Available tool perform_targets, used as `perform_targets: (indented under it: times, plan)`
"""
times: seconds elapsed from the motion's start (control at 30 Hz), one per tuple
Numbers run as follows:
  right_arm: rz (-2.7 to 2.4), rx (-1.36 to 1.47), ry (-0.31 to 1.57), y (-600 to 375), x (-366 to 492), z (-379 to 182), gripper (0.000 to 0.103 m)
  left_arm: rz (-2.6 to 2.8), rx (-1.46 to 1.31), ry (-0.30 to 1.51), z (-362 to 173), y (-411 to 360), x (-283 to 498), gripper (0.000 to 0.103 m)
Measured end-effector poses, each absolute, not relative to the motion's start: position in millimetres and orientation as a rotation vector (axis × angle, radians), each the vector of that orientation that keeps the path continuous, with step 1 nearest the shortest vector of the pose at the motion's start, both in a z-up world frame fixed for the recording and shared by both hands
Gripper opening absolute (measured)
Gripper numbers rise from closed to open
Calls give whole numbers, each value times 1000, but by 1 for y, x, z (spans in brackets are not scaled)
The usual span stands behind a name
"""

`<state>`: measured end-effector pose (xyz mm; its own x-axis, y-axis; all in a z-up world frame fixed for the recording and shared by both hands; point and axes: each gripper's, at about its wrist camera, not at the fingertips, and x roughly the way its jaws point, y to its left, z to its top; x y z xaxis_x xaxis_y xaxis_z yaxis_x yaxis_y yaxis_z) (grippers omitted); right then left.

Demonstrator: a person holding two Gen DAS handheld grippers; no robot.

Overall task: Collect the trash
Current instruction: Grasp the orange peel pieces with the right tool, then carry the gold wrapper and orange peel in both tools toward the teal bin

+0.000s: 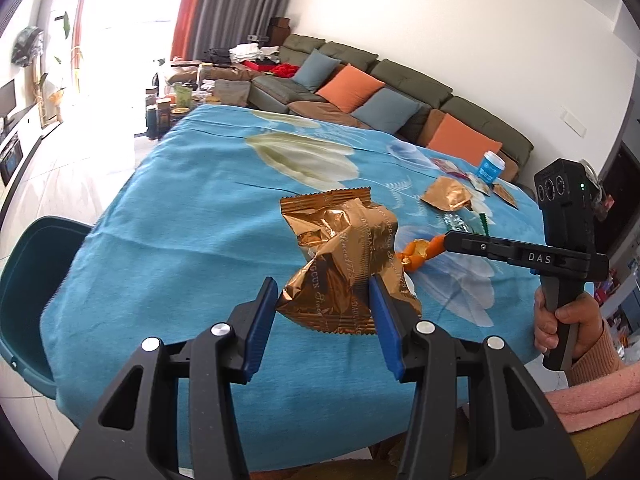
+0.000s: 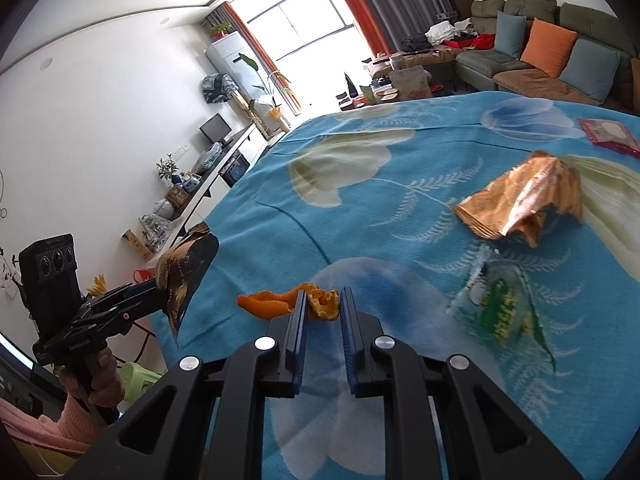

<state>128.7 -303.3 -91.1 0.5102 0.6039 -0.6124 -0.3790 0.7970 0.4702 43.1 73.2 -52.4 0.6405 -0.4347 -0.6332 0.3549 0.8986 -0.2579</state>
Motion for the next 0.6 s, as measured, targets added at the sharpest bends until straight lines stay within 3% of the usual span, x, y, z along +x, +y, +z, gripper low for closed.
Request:
perform_targets:
  times: [0.13, 0.2, 0.23, 0.27, 0.33, 0.43, 0.6]
  plan:
    - [617, 240, 857, -285, 133, -92, 15, -431, -122, 751, -54, 82, 42, 47]
    - [620, 215, 886, -276, 137, -96, 24, -421, -127, 755, -55, 85, 41, 47]
    - [623, 206, 898, -272, 139, -97, 38, -420, -131, 757, -56, 86, 42, 47]
    - [620, 195, 902, -269, 140, -99, 45, -417, -134, 759, -57, 88, 41, 47]
    - [620, 167, 903, -263, 142, -99, 44, -413, -138, 761, -58, 90, 41, 47]
    - [625, 145, 905, -258, 141, -100, 23, -409, -145, 765, -60, 93, 41, 47]
    - [636, 154, 886, -260, 137, -97, 16, -388, -149, 761, -61, 99, 40, 47]
